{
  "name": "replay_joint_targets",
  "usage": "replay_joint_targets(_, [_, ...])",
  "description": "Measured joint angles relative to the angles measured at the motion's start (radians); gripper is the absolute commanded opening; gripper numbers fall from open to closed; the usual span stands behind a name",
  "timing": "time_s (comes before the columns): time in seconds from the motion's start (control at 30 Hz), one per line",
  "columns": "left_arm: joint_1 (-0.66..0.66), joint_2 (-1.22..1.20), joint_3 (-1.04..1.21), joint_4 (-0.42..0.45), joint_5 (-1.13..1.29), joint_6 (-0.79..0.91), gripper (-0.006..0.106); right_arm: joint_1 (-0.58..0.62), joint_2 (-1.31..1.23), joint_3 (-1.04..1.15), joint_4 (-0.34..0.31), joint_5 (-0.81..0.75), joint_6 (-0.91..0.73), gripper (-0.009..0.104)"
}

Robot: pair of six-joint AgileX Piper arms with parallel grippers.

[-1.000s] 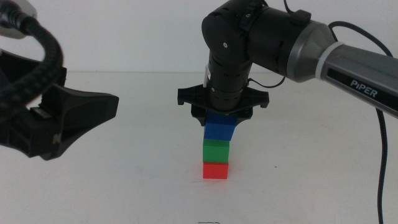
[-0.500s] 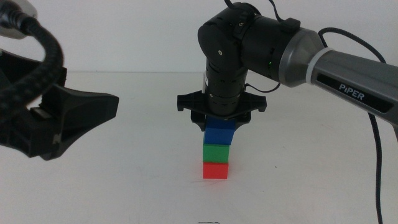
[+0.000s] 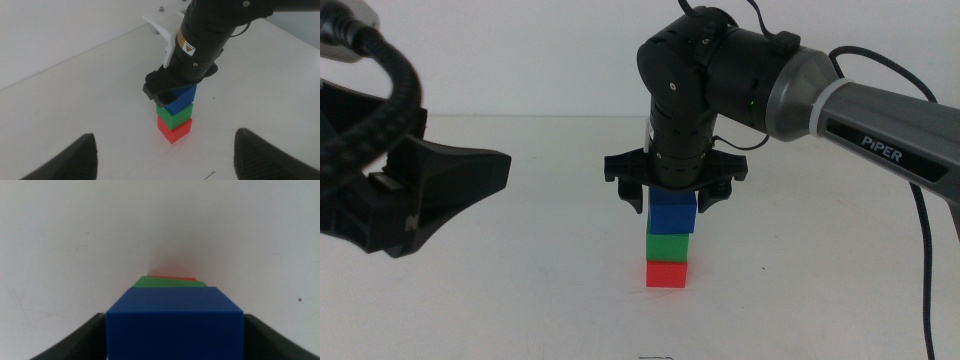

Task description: Stack red cubes first, then green, then blue cubes in a specific spot.

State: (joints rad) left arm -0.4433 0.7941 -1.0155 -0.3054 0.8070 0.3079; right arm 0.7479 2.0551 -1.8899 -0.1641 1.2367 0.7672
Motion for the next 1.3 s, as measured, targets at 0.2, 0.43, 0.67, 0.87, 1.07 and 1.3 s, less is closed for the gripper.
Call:
replay_joint_targets(0.2, [0.0, 0.0, 0.0, 0.0, 0.0, 0.0, 0.094, 0.0, -0.001, -0.001, 0.01, 0.0, -0.02, 0.069])
replay_joint_targets(0.43, [0.0, 0.0, 0.0, 0.0, 0.0, 0.0, 0.094, 0.0, -0.068, -0.01, 0.017, 0.0, -0.043, 0.069])
replay_joint_targets(0.67, [0.0, 0.0, 0.0, 0.0, 0.0, 0.0, 0.094, -0.003, -0.198, -0.011, -0.01, 0.001, -0.112, 0.069])
replay_joint_targets(0.87, [0.0, 0.0, 0.0, 0.0, 0.0, 0.0, 0.094, -0.098, -0.389, -0.004, 0.009, 0.008, -0.292, 0.069])
replay_joint_targets(1.07, [0.0, 0.0, 0.0, 0.0, 0.0, 0.0, 0.094, -0.301, -0.633, 0.169, 0.054, -0.006, -0.47, 0.069])
replay_joint_targets(1.3, [0.0, 0.0, 0.0, 0.0, 0.0, 0.0, 0.094, -0.639, -0.917, 0.471, 0.164, -0.239, -0.689, 0.069])
